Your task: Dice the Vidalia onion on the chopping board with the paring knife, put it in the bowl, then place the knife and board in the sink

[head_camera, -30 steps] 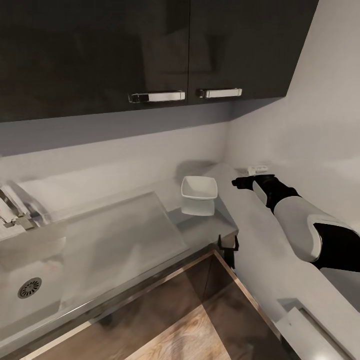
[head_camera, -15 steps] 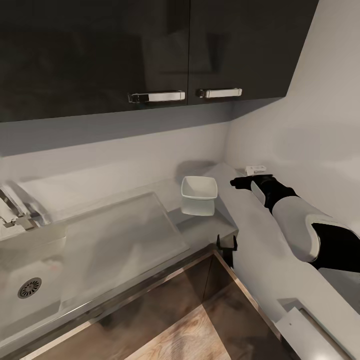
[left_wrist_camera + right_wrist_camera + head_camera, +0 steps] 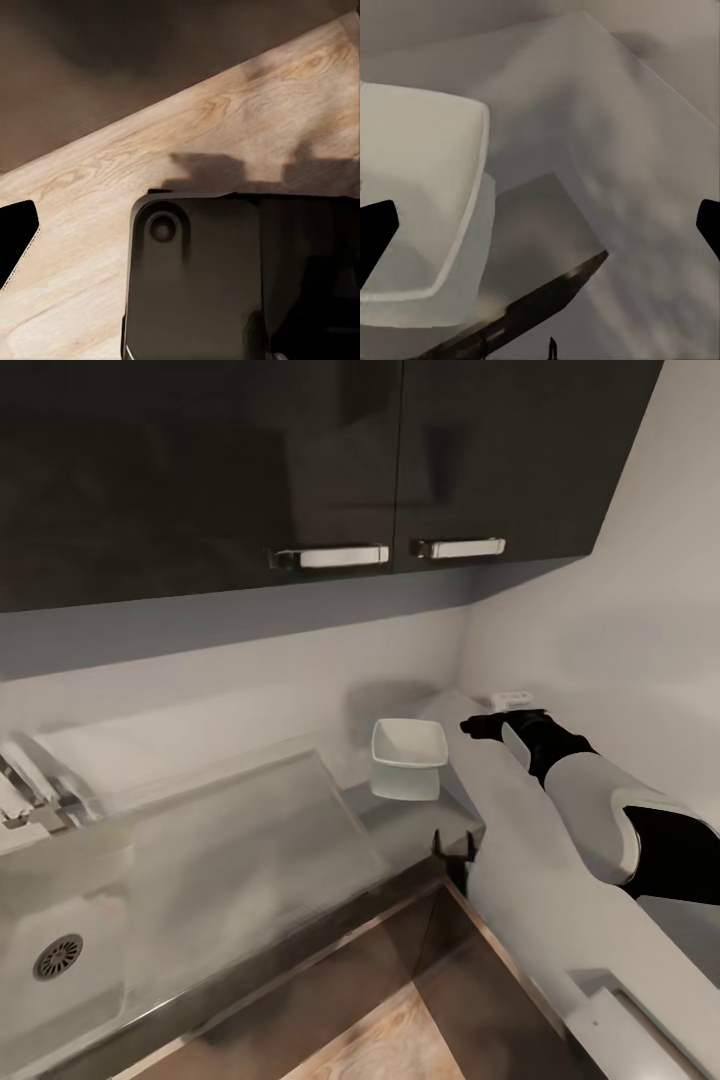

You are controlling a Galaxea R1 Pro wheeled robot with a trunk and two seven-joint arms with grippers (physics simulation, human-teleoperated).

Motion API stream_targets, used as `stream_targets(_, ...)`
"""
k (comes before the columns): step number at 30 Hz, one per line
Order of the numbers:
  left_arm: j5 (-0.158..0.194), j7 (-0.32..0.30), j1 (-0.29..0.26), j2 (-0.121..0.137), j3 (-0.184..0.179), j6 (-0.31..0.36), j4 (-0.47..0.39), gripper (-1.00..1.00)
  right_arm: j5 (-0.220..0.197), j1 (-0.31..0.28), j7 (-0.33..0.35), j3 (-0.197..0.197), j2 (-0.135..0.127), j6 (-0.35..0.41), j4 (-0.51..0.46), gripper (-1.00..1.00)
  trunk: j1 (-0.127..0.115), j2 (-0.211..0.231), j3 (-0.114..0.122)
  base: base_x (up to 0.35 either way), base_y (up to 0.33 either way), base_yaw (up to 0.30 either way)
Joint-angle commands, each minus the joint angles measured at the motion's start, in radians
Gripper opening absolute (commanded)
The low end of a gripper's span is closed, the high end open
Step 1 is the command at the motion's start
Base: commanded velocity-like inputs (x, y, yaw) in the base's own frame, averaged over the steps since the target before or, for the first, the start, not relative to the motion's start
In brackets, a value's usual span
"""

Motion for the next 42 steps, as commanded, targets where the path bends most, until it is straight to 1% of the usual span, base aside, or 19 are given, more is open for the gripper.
stream_targets(1,0.006,0.008,-0.001,0.002,-0.006,-0.003,-0.002,1.0,0.011,-0.001,0.006,-0.007,0.001,0.006,-0.001,1.0,0.001,-0.002,-0.002,0.223,0.16,0.0)
stream_targets(10,0.006,0.008,-0.001,0.002,-0.006,-0.003,-0.004,1.0,0.011,-0.001,0.008,-0.007,0.001,0.01,0.017,1.0,0.001,-0.002,-0.002,0.045,0.029,0.0)
stream_targets(30,0.006,0.008,-0.001,0.002,-0.006,-0.002,-0.002,1.0,0.009,-0.001,0.009,-0.007,-0.001,0.013,0.019,1.0,0.001,-0.002,-0.002,0.001,0.0,0.0)
stream_targets(34,0.006,0.008,-0.001,0.002,-0.006,-0.003,-0.004,1.0,0.009,-0.001,0.009,-0.007,-0.001,0.013,0.019,1.0,0.001,-0.002,-0.002,0.162,0.0,0.0)
stream_targets(42,0.006,0.008,-0.001,0.002,-0.006,-0.002,-0.004,1.0,0.009,-0.001,0.009,-0.007,-0.001,0.014,0.019,1.0,0.001,-0.002,-0.002,0.293,0.0,0.0)
